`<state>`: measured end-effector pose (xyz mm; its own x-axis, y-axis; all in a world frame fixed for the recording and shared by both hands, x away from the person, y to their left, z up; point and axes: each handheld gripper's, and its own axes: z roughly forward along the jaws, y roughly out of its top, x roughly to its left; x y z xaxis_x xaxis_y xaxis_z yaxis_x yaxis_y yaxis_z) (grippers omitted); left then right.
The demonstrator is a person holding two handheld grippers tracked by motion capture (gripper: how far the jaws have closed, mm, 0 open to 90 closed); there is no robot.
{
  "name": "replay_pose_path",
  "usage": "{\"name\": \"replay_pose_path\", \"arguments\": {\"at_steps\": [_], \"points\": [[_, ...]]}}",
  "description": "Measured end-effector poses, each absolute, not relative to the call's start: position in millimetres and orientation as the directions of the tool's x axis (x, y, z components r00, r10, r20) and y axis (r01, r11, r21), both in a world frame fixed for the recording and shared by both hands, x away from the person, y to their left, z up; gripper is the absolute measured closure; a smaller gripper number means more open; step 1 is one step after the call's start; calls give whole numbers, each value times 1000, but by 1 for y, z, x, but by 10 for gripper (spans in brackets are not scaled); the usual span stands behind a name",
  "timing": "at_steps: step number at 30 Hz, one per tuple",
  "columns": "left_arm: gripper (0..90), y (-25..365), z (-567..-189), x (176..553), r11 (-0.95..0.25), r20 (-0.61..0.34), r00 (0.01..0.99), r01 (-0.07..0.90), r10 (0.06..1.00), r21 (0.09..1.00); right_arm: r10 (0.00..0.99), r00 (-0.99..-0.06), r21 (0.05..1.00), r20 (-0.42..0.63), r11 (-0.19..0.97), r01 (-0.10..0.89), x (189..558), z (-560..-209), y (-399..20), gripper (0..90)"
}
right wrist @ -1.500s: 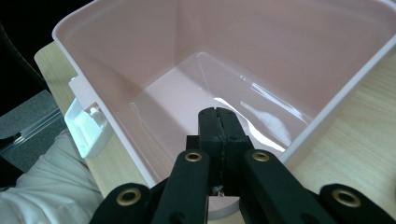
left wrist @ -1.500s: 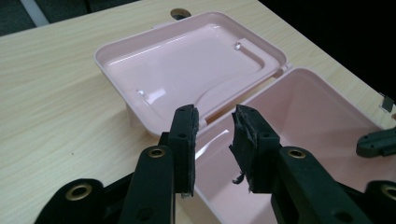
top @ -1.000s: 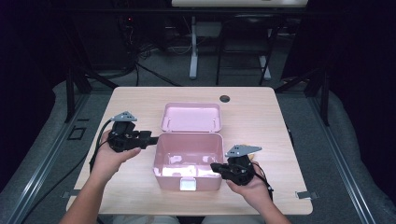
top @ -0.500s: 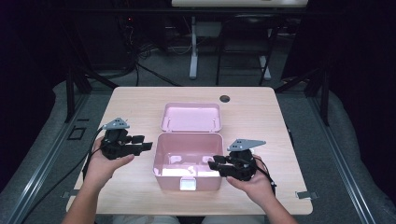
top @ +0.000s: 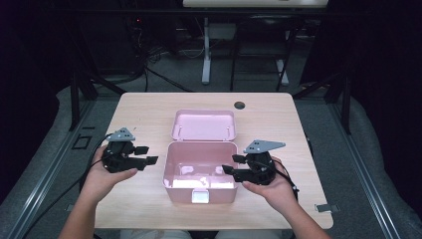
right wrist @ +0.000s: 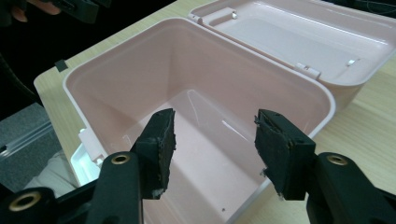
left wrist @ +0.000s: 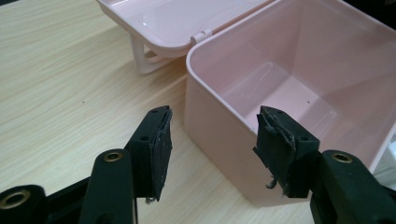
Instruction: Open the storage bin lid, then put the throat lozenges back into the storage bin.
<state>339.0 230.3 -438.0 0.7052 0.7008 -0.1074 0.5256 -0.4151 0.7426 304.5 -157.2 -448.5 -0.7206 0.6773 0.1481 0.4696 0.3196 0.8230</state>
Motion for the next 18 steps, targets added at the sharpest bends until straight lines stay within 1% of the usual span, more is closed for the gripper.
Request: {"name": "replay_pose_path", "arguments": {"at_steps": [3, 6, 9, 13, 16, 18], "points": [[437, 232, -438, 339, -405, -126, 688, 555, 715, 727, 673, -727, 814, 139, 340, 470, 307, -446, -158, 441], [433, 233, -438, 339, -421, -112, 678, 568, 727, 708, 678, -721, 801, 146, 346, 488, 311, -445, -162, 412], [417, 234, -438, 340, -417, -111, 670, 573, 734, 705, 675, -723, 790, 147, 359, 496, 316, -444, -166, 376], [376, 235, -439, 341, -409, -116, 665, 577, 738, 707, 694, -712, 778, 110, 386, 496, 321, -443, -170, 330], [356, 236, -440, 342, -407, -120, 660, 585, 741, 701, 702, -703, 763, 117, 390, 516, 325, -443, -173, 293], [355, 237, -440, 342, -412, -118, 661, 586, 741, 697, 705, -700, 751, 114, 401, 525, 328, -443, -175, 287]]}}
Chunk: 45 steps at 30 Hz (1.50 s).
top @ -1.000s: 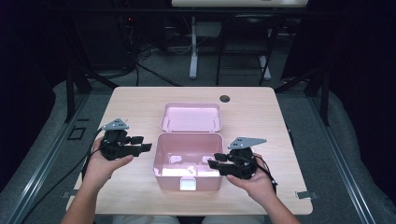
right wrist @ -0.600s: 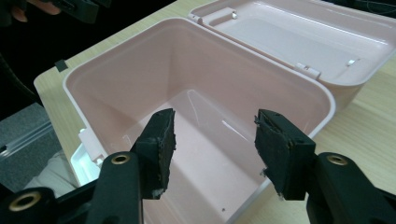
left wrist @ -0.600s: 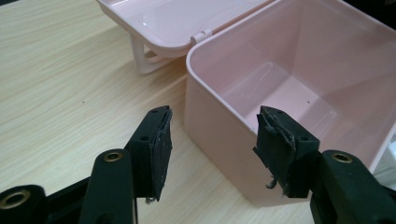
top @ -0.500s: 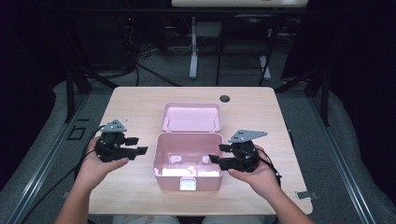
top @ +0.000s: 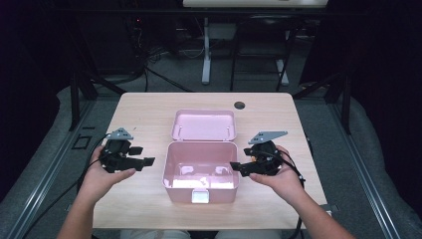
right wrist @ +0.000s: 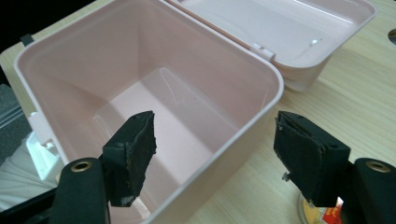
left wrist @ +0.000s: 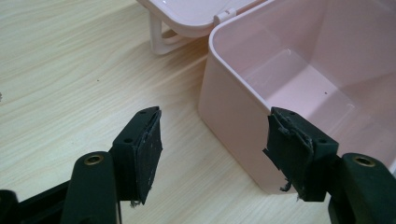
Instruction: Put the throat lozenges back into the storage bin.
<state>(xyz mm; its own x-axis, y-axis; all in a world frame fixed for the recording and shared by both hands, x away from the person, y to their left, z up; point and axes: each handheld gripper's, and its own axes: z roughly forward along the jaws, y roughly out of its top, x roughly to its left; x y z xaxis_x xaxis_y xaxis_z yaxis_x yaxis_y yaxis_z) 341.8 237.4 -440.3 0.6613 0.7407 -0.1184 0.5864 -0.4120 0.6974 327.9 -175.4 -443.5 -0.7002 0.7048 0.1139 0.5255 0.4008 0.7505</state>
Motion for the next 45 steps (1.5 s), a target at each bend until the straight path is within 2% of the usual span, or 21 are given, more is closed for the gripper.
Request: {"name": "replay_pose_path", "arguments": {"at_steps": [14, 34, 45], "points": [[336, 240, -442, 341, -419, -122, 665, 591, 737, 689, 738, -666, 672, 110, 438, 597, 348, -442, -190, 209], [338, 241, -444, 342, -424, -114, 656, 600, 746, 678, 801, -597, 486, 43, 505, 713, 391, -461, -213, 212], [340, 243, -444, 342, -431, -105, 657, 599, 747, 675, 821, -571, 400, 8, 521, 754, 410, -479, -210, 215]]}}
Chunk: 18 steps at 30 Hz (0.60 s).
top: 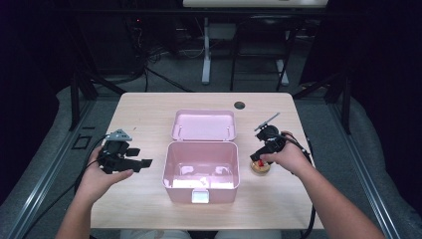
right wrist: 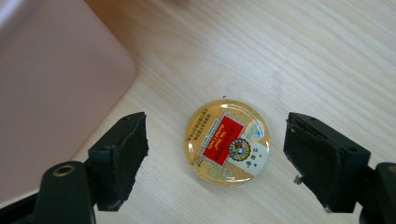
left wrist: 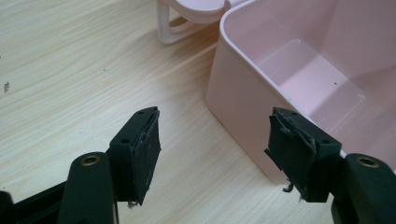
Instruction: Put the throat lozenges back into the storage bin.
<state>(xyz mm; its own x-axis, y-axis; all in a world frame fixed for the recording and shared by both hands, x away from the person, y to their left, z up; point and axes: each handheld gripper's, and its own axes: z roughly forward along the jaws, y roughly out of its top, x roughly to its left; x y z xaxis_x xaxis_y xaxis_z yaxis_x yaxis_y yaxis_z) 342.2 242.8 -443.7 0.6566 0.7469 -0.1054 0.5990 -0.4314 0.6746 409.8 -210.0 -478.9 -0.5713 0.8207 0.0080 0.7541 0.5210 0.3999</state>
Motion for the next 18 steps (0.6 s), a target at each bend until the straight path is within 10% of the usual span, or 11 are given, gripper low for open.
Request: {"name": "replay_pose_path", "arguments": {"at_steps": [18], "points": [[340, 245, -444, 343, -424, -108, 651, 601, 751, 678, 831, -556, 292, 18, 527, 798, 426, -505, -206, 212]]}}
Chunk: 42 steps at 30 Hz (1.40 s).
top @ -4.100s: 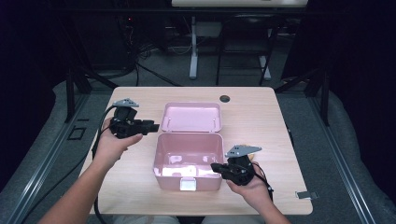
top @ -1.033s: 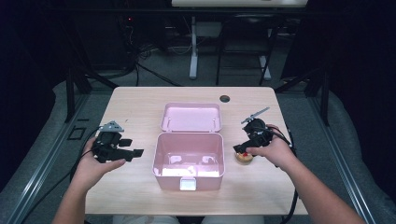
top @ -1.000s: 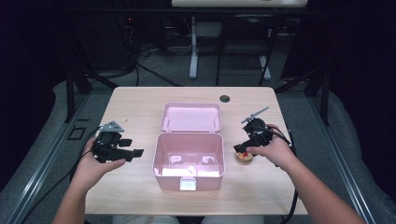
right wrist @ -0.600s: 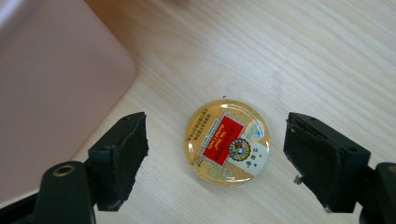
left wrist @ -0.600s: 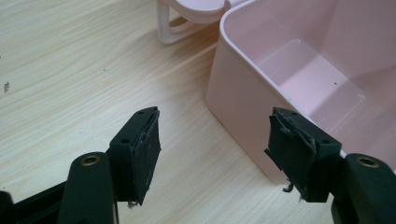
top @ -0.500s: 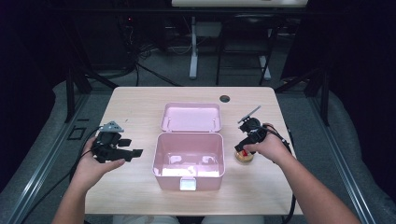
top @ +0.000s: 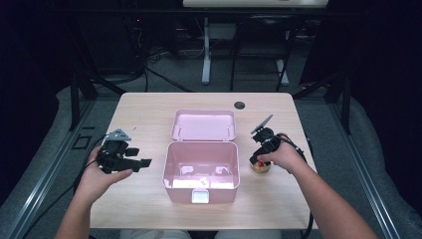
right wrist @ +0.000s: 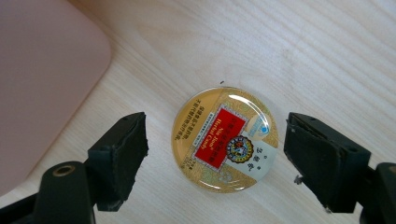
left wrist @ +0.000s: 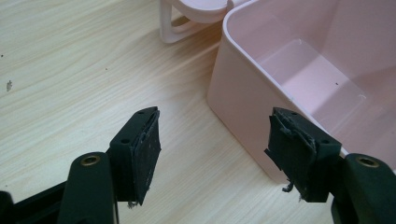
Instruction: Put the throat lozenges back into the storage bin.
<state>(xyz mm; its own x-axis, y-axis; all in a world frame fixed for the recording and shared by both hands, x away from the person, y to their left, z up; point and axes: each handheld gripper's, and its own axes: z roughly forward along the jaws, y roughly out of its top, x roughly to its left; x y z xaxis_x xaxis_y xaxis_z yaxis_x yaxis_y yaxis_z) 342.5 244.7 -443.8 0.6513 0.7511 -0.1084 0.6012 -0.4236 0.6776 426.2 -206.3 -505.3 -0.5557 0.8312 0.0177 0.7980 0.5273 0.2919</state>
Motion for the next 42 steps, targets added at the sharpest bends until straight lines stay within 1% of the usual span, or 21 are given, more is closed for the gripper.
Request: {"name": "replay_pose_path", "arguments": {"at_steps": [6, 11, 23, 26, 33, 34, 38, 42], "points": [[340, 244, -444, 343, -426, -108, 652, 601, 750, 676, 828, -561, 258, 7, 541, 801, 429, -514, -207, 202], [340, 244, -445, 343, -427, -108, 651, 604, 751, 673, 834, -551, 253, 7, 532, 808, 432, -517, -206, 197], [340, 245, -446, 344, -424, -111, 649, 606, 752, 673, 831, -556, 229, 6, 540, 810, 437, -525, -205, 153], [340, 245, -446, 344, -424, -112, 649, 607, 752, 672, 842, -538, 238, 25, 518, 822, 437, -528, -205, 152], [340, 245, -447, 344, -428, -112, 650, 610, 752, 667, 846, -532, 237, 34, 511, 826, 438, -538, -208, 145], [340, 244, -447, 344, -427, -112, 649, 609, 752, 669, 846, -533, 218, 32, 514, 829, 438, -537, -208, 145], [340, 245, -447, 345, -429, -111, 650, 610, 752, 666, 848, -528, 229, 33, 508, 830, 440, -540, -210, 145], [340, 245, -447, 345, -428, -112, 649, 611, 753, 666, 852, -522, 209, 33, 505, 837, 441, -541, -209, 147]]}}
